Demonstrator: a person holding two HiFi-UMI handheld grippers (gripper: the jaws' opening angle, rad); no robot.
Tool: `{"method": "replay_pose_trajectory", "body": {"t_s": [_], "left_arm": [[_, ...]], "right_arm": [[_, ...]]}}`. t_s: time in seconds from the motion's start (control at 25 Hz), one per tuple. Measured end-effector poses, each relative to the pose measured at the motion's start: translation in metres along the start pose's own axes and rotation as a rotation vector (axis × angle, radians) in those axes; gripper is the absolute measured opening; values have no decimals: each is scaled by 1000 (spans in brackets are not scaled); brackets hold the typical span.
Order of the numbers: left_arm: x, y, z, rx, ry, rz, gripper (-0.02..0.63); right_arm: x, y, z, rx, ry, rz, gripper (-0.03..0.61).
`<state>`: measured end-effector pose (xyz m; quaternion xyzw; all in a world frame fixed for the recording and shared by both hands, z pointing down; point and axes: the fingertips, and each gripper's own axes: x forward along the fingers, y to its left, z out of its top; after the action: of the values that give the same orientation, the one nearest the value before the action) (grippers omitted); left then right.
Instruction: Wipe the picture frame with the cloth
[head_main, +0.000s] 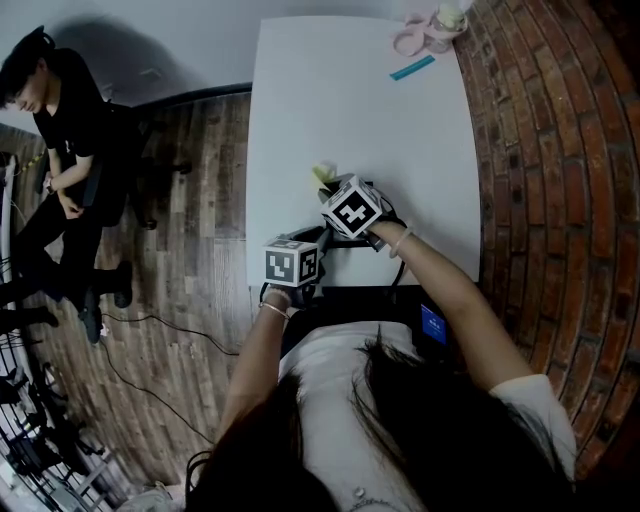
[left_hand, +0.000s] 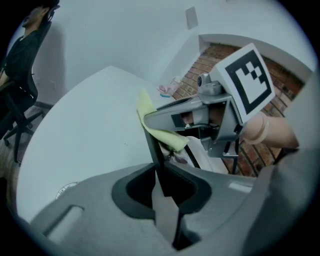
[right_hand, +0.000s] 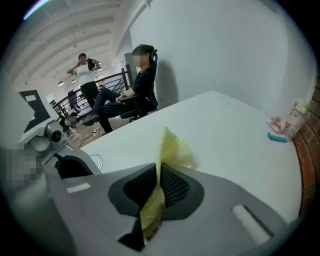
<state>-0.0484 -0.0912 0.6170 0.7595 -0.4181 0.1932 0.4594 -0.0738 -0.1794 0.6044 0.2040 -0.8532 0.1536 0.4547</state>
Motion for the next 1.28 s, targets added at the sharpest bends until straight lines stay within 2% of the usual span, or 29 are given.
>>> {"method": "replay_pose_trajectory", "body": {"t_s": [0.76, 1.28], "left_arm": [[2, -1, 0, 0, 1, -9, 57], [-4, -1, 3, -6, -5, -20, 57]], "right_arm": [[5, -29, 18, 35, -39, -76, 31], [-35, -41, 30, 127, -171, -127, 31]]}}
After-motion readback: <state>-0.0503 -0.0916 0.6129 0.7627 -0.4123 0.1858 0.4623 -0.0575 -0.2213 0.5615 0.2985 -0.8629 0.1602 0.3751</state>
